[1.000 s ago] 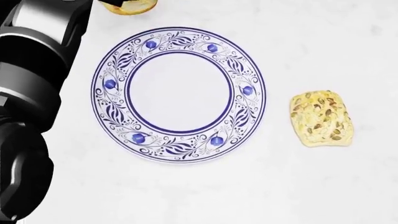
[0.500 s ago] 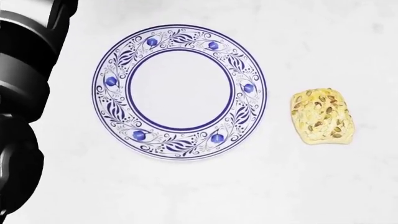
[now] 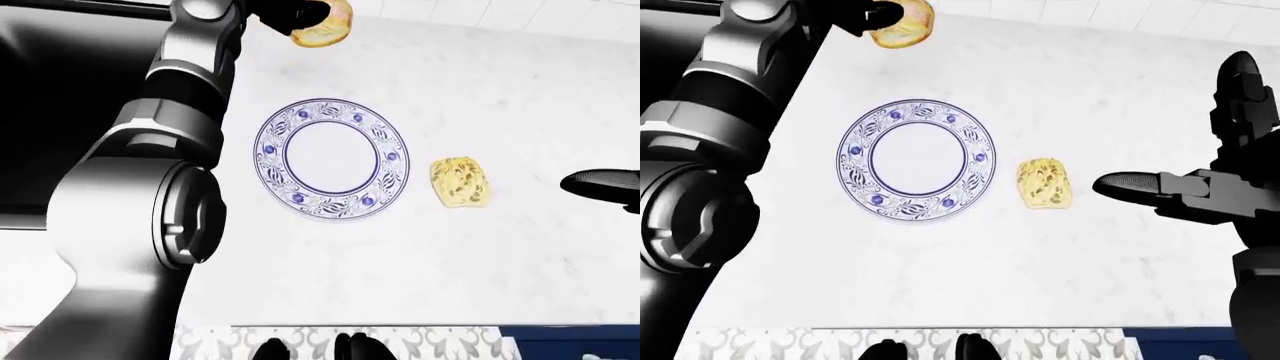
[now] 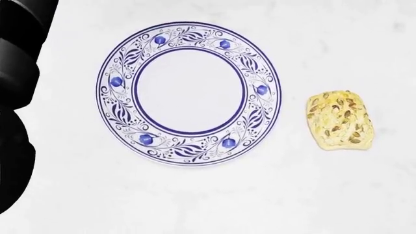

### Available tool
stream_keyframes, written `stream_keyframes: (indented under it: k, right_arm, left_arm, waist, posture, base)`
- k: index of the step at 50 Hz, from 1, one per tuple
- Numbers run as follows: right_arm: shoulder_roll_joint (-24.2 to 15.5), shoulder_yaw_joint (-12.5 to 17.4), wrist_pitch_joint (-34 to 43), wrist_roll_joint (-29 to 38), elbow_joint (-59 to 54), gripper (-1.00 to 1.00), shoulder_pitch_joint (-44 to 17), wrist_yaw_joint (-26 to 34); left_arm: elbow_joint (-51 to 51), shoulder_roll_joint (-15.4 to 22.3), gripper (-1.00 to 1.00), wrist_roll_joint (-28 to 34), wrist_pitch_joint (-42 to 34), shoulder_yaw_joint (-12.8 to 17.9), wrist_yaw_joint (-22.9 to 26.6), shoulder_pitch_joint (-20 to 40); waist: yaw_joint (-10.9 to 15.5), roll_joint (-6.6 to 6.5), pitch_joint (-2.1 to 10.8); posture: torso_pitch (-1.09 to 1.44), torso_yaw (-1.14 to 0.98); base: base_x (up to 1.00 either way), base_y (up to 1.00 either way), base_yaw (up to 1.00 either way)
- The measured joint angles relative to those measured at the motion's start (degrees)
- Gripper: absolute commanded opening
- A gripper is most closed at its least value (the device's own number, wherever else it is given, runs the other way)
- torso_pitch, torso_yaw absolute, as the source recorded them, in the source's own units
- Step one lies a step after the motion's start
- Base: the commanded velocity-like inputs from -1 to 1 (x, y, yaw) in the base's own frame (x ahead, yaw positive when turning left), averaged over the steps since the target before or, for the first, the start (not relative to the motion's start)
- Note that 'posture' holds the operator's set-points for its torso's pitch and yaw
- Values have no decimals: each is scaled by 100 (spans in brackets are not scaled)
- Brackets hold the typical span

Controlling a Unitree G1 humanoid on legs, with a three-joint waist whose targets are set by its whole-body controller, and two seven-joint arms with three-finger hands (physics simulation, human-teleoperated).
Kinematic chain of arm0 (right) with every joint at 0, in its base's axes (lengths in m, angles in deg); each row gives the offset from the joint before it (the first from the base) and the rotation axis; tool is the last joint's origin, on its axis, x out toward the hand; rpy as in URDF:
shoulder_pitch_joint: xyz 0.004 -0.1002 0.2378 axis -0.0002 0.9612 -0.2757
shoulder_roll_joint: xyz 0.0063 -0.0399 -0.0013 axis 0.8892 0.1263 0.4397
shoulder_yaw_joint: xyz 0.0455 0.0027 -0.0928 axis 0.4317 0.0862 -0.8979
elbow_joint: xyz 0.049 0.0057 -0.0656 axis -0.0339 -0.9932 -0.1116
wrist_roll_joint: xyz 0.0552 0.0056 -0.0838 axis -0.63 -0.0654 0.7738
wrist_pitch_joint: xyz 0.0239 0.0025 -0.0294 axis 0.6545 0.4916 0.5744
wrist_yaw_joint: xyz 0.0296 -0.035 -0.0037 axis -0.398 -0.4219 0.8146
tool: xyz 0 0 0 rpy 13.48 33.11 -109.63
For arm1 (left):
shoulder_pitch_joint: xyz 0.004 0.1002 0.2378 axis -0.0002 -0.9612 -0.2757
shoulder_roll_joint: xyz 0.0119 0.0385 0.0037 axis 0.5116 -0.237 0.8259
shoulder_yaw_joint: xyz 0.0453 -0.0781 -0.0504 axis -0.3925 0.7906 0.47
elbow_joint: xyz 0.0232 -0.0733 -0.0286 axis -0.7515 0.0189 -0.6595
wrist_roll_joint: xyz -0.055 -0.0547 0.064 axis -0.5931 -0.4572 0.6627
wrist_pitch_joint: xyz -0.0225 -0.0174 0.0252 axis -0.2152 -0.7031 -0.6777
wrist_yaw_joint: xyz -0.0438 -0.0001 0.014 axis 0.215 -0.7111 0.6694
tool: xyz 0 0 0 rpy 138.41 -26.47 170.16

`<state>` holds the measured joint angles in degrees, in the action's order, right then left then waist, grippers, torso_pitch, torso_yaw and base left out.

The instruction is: Place the pastries on the plates.

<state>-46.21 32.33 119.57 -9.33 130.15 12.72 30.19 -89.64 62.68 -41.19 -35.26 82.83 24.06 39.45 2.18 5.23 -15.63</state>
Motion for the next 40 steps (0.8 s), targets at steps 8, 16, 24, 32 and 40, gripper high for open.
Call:
stream_keyframes:
  k: [8, 16, 24, 32, 40]
  right_arm:
    - [-142, -70, 18, -55, -71, 100, -128, -65]
    - [-640, -84, 50, -470, -266, 100, -463, -382]
    - [-742, 100, -66, -660, -220, 100, -239, -478]
    - [-780, 155, -117, -768, -183, 100, -174, -540]
    - [-737, -61, -137, -654, -193, 100, -232, -543]
  left_arm:
    - [48, 21, -100, -115, -36, -143, 146, 48]
    - [85, 39, -100, -156, -28, -214, 201, 35]
    - [101, 74, -100, -254, -73, -208, 310, 39]
    - [155, 132, -100, -303, -102, -271, 427, 0]
    - [182, 115, -100, -309, -52, -312, 411, -89]
  waist:
    - [7, 6, 217]
    - [9, 13, 542]
    - [-1, 52, 844]
    - [-21, 44, 1121]
    - [-21, 42, 1188]
  posture:
    - [22, 0]
    - [14, 0]
    - [6, 0]
    - [0, 0]
    - [0, 0]
  base:
    - [0, 0, 0]
    - [0, 0, 0]
    - [0, 0, 0]
    - [0, 0, 0]
    - [0, 0, 0]
